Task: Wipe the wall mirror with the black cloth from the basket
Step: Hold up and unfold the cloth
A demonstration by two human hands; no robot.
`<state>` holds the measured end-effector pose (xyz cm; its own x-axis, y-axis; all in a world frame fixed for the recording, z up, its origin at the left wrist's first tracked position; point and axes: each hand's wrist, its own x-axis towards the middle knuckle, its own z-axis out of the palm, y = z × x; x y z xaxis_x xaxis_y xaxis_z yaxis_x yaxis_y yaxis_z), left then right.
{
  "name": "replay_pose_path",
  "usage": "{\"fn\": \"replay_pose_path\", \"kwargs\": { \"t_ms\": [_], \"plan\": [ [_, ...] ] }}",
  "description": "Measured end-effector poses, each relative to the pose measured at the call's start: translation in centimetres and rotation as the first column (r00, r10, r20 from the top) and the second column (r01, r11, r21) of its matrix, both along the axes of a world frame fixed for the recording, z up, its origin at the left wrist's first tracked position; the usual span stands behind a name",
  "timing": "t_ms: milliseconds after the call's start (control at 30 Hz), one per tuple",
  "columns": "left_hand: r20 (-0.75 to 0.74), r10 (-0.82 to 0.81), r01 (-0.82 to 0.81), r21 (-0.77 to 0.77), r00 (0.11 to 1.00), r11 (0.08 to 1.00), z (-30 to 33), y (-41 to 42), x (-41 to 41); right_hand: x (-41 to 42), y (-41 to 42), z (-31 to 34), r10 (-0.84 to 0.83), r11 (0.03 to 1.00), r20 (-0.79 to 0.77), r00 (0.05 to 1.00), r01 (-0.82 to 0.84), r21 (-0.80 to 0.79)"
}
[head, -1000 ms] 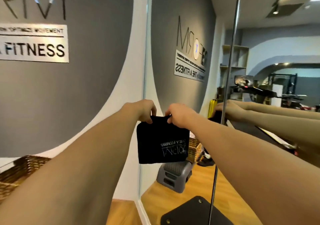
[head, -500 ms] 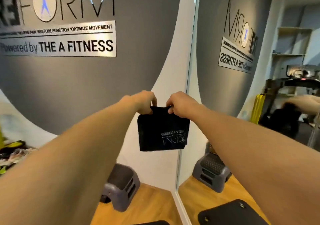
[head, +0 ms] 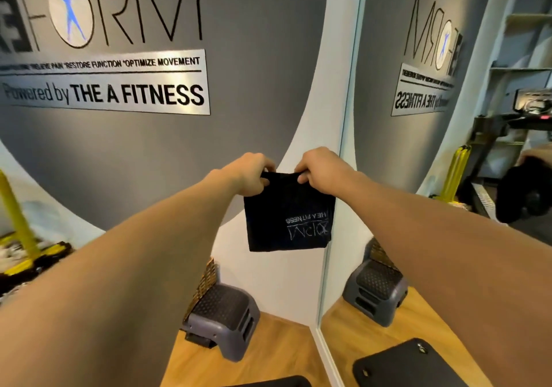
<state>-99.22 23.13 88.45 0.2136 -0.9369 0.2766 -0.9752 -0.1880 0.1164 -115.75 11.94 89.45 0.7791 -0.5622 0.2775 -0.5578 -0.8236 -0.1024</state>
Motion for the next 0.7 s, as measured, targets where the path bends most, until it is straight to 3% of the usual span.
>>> {"fn": "replay_pose_path", "kwargs": {
  "t_ms": [267, 467, 700],
  "plan": [
    [-0.102, 0.081, -0.089, -0.075, 0.991, 0.993, 10.6, -0.8, 1.3, 2.7, -1.9, 13.7, 0.041, 0.999, -0.038, 0.998, -0.043, -0.03],
    [-0.052, 0.13, -0.133, -0.063, 0.99, 0.989, 11.3, 4.3, -0.8, 0.9, 2.7, 12.2, 0.03, 0.997, -0.023, 0.999, -0.031, -0.064],
    [-0.072, 0.178, -0.178, 0.006, 0.981, 0.984, 6.9, 13.2, -1.8, 1.1, 10.2, 8.3, 0.108, 0.993, -0.084, 0.991, -0.112, -0.046]
  ]
}}
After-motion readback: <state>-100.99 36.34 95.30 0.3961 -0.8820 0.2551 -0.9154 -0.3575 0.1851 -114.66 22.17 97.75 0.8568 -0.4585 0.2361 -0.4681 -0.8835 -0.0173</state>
